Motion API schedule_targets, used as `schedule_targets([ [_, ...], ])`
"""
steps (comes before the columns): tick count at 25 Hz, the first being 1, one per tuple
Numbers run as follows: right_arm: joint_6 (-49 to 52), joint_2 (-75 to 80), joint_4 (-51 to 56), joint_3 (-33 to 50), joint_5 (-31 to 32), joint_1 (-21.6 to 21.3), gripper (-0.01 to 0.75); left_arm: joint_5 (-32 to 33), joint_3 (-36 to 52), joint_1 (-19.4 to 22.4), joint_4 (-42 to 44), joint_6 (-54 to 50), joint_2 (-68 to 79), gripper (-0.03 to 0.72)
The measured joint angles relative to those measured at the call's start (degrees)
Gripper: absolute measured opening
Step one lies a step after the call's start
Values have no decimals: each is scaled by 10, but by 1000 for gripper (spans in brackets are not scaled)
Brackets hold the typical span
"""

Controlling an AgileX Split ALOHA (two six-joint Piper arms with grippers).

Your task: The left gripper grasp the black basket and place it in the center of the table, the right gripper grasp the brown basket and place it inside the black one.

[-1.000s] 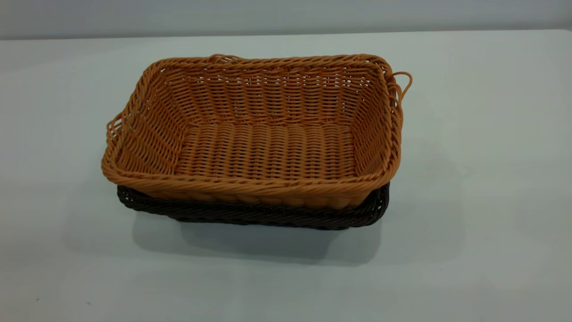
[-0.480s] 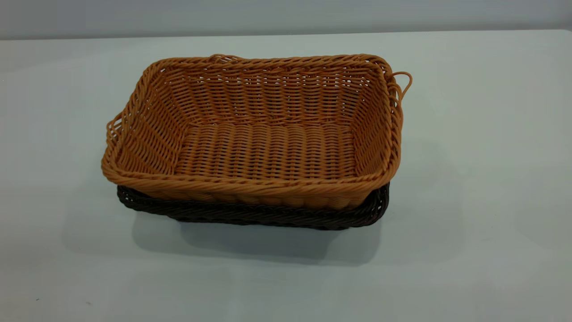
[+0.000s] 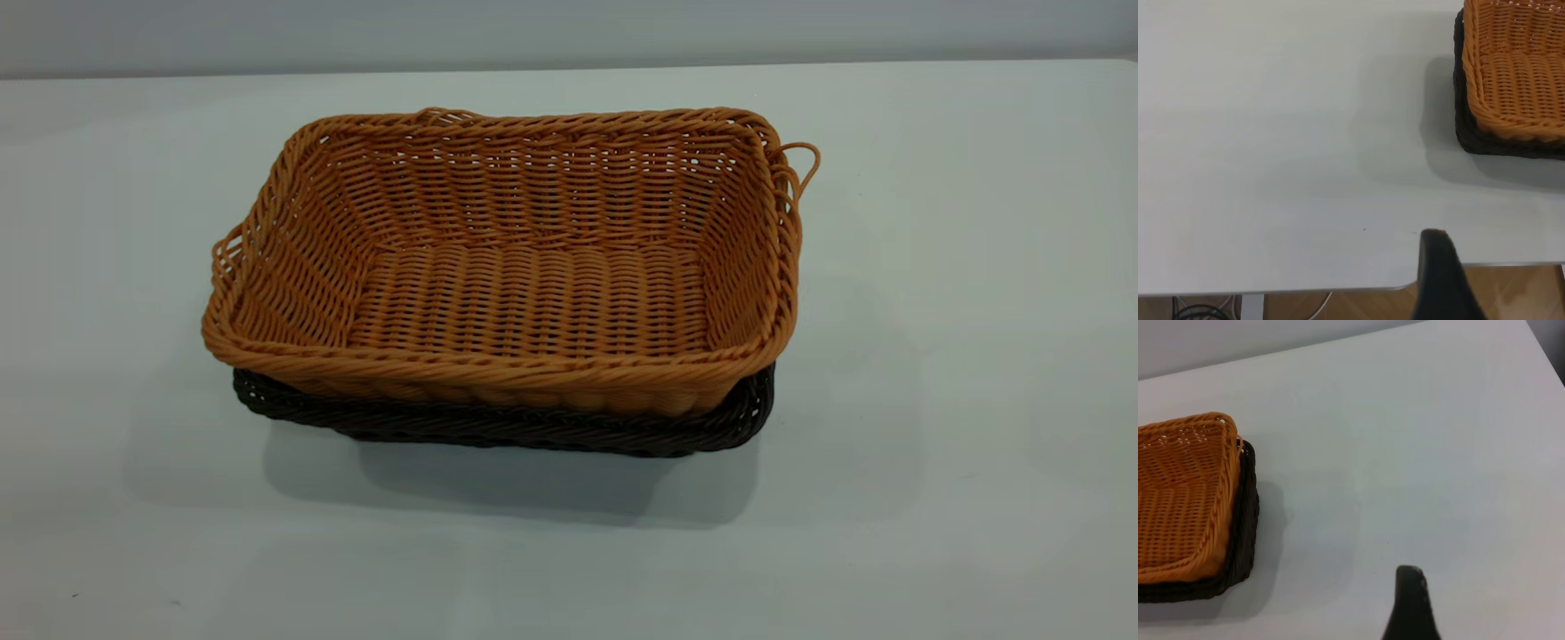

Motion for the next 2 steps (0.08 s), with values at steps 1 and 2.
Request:
schedule_targets([
  [1,0,0,0,0,0,0,472,0,0,0,0,0,0,386],
  [2,0,0,0,0,0,0,467,0,0,0,0,0,0,386],
])
